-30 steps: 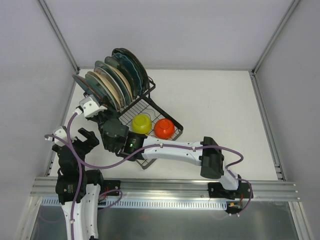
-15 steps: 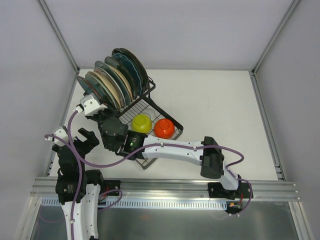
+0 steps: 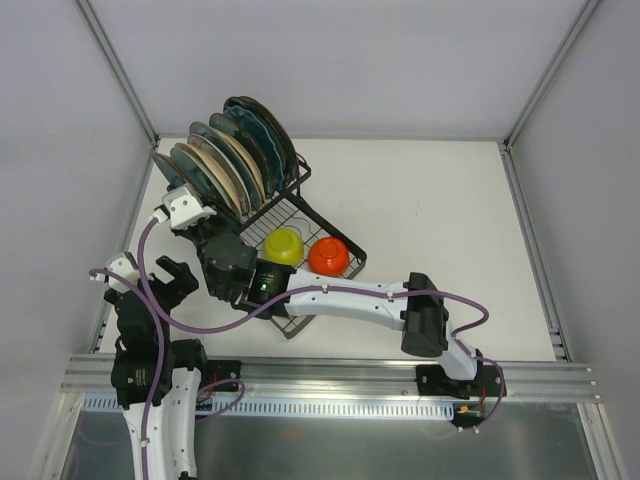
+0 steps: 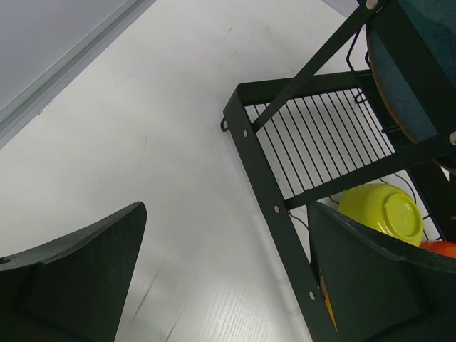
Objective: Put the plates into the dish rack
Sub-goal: Insert the plate into the dish rack
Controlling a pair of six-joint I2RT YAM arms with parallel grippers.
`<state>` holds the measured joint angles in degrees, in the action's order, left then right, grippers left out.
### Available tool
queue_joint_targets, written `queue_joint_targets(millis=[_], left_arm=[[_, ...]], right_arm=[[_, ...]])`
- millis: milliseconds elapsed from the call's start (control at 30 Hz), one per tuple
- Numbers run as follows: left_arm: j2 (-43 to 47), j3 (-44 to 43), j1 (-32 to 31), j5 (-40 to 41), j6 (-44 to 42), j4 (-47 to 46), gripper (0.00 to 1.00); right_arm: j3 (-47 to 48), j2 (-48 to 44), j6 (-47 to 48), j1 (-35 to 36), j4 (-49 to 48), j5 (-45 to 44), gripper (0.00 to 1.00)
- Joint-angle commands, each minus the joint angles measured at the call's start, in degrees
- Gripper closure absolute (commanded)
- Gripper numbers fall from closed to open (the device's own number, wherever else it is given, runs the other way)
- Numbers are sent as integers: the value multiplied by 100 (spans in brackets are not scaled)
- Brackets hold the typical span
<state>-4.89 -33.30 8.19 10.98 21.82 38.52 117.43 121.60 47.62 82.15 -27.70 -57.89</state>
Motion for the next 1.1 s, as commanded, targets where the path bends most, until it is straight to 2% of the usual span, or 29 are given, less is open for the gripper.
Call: queue_joint_targets(millis=[0, 200, 467, 700, 900, 1067], left_arm=[[-65, -89, -45, 18, 59, -64, 1], [-74, -89, -45, 9, 59, -55, 1], [-83, -80, -54, 9, 59, -55, 1], [-74, -89, -45, 9, 59, -55, 1], [-65, -89, -54, 0, 59, -55, 1], [-65, -89, -54, -26, 50, -55, 1]], right_arm=[[176, -654, -208, 29, -517, -4, 68], [0, -883, -472, 38, -245, 102, 55], [-9, -954, -622, 38, 80, 252, 48], [-44, -1173, -929, 56, 607, 550, 25], [175, -1068, -930, 56, 950, 717, 22], [-26, -1340, -1123, 56, 1275, 928, 18]])
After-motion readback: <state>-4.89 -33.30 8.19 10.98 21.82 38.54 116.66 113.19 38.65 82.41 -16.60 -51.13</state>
